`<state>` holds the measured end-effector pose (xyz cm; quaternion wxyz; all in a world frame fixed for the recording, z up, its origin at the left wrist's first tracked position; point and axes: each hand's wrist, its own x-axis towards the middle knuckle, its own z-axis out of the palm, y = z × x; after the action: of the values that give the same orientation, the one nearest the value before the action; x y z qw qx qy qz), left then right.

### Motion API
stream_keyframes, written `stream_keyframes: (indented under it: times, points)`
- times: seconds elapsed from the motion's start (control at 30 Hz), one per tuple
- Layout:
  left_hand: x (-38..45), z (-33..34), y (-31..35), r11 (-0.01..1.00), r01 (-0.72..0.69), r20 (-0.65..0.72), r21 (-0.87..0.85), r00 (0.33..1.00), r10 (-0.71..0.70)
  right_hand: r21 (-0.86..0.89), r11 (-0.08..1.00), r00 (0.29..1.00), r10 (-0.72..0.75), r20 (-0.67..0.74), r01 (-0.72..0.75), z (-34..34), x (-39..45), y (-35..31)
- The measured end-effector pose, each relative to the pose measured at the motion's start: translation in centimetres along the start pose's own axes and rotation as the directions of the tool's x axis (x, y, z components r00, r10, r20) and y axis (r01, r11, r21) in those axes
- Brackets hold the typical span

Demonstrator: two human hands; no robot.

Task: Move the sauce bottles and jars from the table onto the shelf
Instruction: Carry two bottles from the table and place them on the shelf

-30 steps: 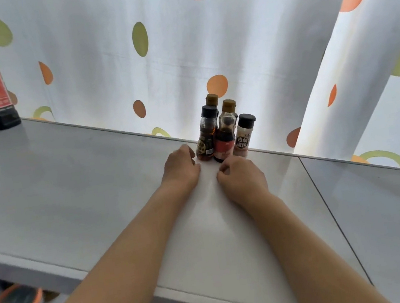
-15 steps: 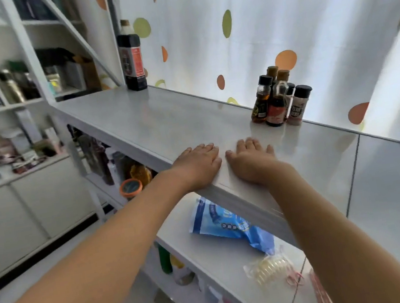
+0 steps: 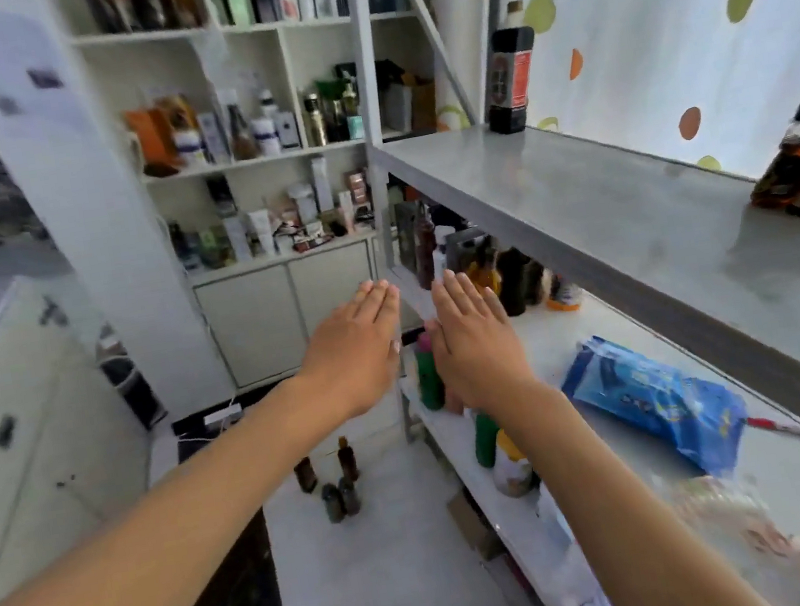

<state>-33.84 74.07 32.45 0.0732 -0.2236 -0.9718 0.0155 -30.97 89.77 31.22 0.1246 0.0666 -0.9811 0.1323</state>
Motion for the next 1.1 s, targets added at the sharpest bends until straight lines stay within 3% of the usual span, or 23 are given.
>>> stream_keyframes:
  times: [0.1, 0.27, 0.57, 0.9, 1.1]
  points:
    - [-6.2, 0.3, -6.0, 0.992, 0.126, -0.02, -0.007, 0.992, -0.126, 0.015, 0.994, 0.993, -0.108, 0.038, 0.107, 2.8, -0.8, -6.6]
    - [-20.1, 1.2, -15.1, 0.918, 0.35, 0.015, -0.185, 0.935, -0.353, 0.096, 0.941, 0.939, -0.332, 0.086, 0.324, 7.1, -3.3, -20.7]
    - [-45.4, 4.1, -27.2, 0.695, 0.654, -0.019, -0.299, 0.724, -0.689, 0.289, 0.759, 0.734, -0.645, 0.213, 0.583, 16.6, -12.1, -45.8]
    - [-62.2, 10.1, -32.8, 0.303, 0.831, 0.094, -0.467, 0.387, -0.917, 0.512, 0.688, 0.56, -0.722, 0.408, 0.515, 25.5, -21.3, -59.2]
    - [-64.5, 13.4, -34.4, 0.086, 0.799, 0.166, -0.595, 0.226, -0.96, 0.567, 0.746, 0.55, -0.653, 0.52, 0.349, 29.6, -21.5, -62.3]
